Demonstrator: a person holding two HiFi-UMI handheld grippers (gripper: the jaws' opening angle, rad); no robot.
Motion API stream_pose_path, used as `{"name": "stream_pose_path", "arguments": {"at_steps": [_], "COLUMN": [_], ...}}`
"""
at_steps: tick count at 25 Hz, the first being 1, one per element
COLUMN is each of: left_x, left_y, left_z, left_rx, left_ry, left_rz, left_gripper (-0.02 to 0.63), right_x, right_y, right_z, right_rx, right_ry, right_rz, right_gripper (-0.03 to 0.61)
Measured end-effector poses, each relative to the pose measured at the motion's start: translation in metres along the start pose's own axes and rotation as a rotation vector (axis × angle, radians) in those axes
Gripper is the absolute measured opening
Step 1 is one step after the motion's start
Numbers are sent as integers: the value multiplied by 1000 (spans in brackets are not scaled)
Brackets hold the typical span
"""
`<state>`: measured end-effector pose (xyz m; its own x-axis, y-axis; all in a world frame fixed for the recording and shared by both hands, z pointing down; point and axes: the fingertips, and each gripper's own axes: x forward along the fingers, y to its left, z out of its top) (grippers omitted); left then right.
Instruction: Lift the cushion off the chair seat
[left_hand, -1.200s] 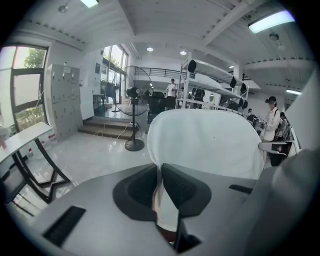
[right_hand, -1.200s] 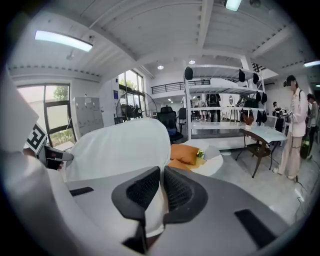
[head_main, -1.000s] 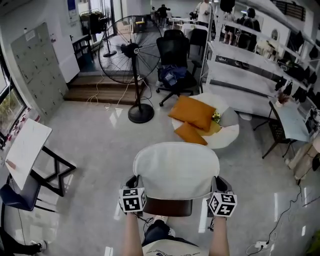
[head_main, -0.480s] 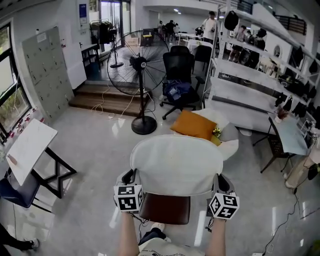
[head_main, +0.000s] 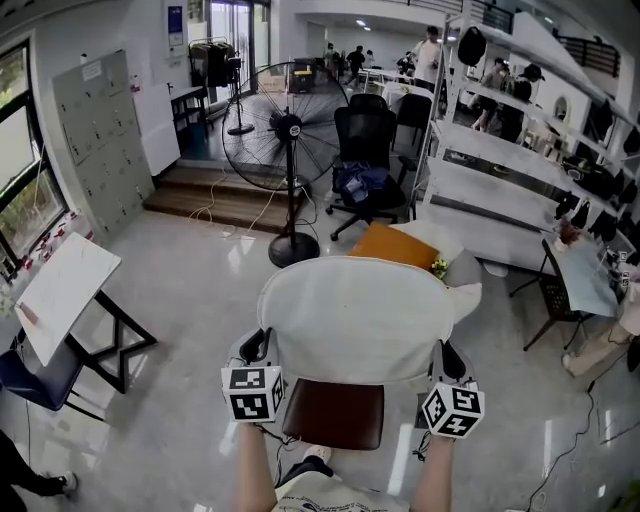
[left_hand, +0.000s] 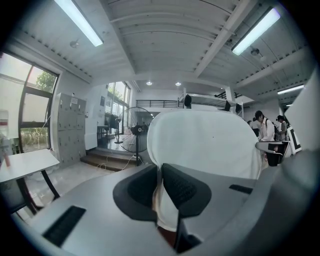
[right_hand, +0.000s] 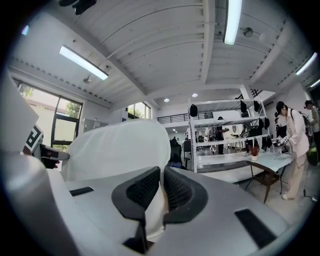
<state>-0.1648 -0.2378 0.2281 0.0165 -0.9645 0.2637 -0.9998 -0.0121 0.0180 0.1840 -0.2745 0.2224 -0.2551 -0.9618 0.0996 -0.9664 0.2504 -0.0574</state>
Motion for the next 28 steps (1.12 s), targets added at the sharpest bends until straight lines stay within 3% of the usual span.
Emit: {"name": "stream_pose_path", "arguments": {"at_steps": [28], "left_x": [10], "left_y": [-3], "left_z": [4], "left_rx": [-5], "left_ry": [-16], "left_rz": [-6], "left_gripper": [51], "right_x": [5], "right_y": [-8], "right_z": [2], "right_rx": [11], "right_ry": [-16], "right_rz": [-11], "right_gripper": [43]}}
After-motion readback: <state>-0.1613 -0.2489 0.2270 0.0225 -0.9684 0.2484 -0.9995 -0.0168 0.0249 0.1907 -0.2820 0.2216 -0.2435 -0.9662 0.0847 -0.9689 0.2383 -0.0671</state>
